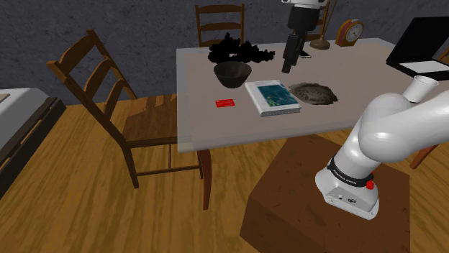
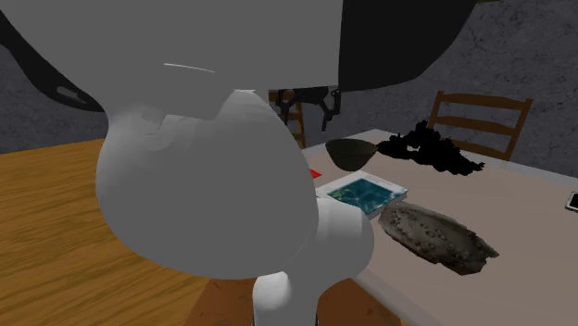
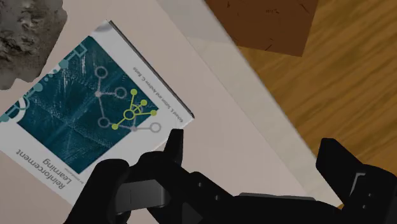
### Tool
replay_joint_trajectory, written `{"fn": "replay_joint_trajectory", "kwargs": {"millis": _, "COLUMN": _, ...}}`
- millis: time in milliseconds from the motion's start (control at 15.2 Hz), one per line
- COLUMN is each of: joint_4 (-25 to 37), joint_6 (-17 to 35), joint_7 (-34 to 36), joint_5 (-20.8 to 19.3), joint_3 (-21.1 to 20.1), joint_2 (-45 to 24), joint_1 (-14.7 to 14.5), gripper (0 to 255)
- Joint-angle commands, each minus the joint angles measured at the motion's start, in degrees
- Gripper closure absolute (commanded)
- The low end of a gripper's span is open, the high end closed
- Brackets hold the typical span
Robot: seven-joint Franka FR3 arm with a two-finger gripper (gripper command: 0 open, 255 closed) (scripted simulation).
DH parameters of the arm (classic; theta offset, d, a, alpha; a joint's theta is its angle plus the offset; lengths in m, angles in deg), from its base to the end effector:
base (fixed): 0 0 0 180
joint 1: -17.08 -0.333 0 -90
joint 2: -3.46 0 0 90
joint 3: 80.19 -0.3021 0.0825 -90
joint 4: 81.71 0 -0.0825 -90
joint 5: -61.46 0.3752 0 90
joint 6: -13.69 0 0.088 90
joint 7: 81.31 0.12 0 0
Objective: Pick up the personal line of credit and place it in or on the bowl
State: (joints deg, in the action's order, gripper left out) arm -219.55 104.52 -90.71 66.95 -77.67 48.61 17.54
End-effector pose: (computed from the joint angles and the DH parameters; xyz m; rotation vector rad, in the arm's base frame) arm 0.3068 -0.0073 0.5472 -3.0062 -0.1844 0.0301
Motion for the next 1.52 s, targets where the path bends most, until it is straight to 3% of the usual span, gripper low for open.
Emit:
{"fn": "replay_joint_trajectory", "kwargs": {"millis": 0, "joint_4": 0.0, "joint_6": 0.0, "joint_7": 0.0, "joint_5": 0.0, "joint_3": 0.0, "joint_2": 0.0, "joint_1": 0.0, "gripper": 0}}
{"fn": "replay_joint_trajectory", "kwargs": {"millis": 462, "joint_4": -9.8, "joint_6": 21.1, "joint_7": -14.6, "joint_5": 0.2, "joint_3": 5.9, "joint_2": -3.8, "joint_1": -2.9, "gripper": 0}}
{"fn": "replay_joint_trajectory", "kwargs": {"millis": 858, "joint_4": -12.9, "joint_6": 39.2, "joint_7": -29.3, "joint_5": 4.2, "joint_3": 12.4, "joint_2": -13.1, "joint_1": -8.2, "gripper": 0}}
{"fn": "replay_joint_trajectory", "kwargs": {"millis": 1188, "joint_4": -11.1, "joint_6": 51.9, "joint_7": -45.8, "joint_5": 13.6, "joint_3": 19.9, "joint_2": -23.7, "joint_1": -16.8, "gripper": 0}}
{"fn": "replay_joint_trajectory", "kwargs": {"millis": 1452, "joint_4": -6.6, "joint_6": 57.7, "joint_7": -63.9, "joint_5": 28.2, "joint_3": 27.2, "joint_2": -33.2, "joint_1": -26.2, "gripper": 0}}
